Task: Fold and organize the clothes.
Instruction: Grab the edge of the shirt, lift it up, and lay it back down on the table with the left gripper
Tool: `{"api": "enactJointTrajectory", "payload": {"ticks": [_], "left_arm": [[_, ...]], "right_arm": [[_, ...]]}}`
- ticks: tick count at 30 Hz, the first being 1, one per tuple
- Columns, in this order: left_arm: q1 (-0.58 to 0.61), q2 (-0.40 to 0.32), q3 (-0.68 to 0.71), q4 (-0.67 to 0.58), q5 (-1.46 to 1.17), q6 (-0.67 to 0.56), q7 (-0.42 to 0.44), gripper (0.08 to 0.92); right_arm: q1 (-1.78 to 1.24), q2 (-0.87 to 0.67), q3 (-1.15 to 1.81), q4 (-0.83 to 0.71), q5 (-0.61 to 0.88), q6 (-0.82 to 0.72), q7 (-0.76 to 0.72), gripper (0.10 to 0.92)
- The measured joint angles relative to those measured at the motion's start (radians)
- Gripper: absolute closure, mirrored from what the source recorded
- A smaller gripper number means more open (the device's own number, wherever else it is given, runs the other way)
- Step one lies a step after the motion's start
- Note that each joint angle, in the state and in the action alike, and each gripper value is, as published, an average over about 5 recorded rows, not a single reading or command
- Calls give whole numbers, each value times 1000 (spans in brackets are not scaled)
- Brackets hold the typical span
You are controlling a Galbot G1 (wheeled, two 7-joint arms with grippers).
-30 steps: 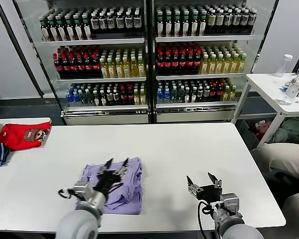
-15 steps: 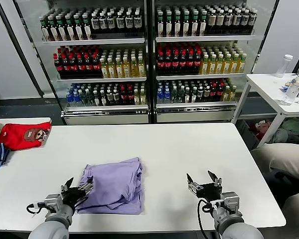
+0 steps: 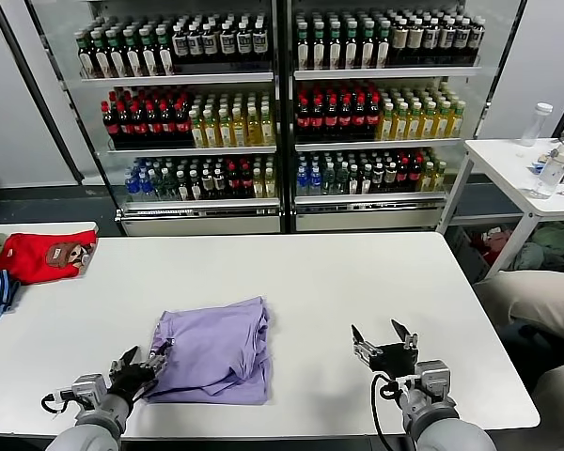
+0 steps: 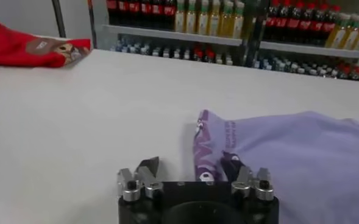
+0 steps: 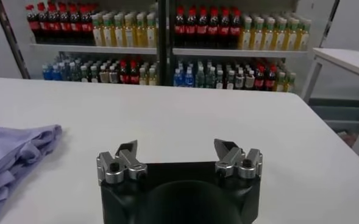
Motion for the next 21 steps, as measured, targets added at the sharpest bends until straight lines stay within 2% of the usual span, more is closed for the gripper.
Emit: {"api": "enactJointTrajectory", "payload": {"ticks": [11, 18, 21], "left_arm": [[5, -22, 6, -9, -26, 9, 14, 718], [22, -11, -41, -49, 28, 5, 7, 895], [32, 8, -94, -79, 57, 1, 10, 910]], "right_arm": [[9, -7, 0, -3, 2, 0, -1, 203], [24, -16, -4, -8, 4, 0, -2, 203], [31, -19, -6, -12, 7, 0, -2, 203]]}}
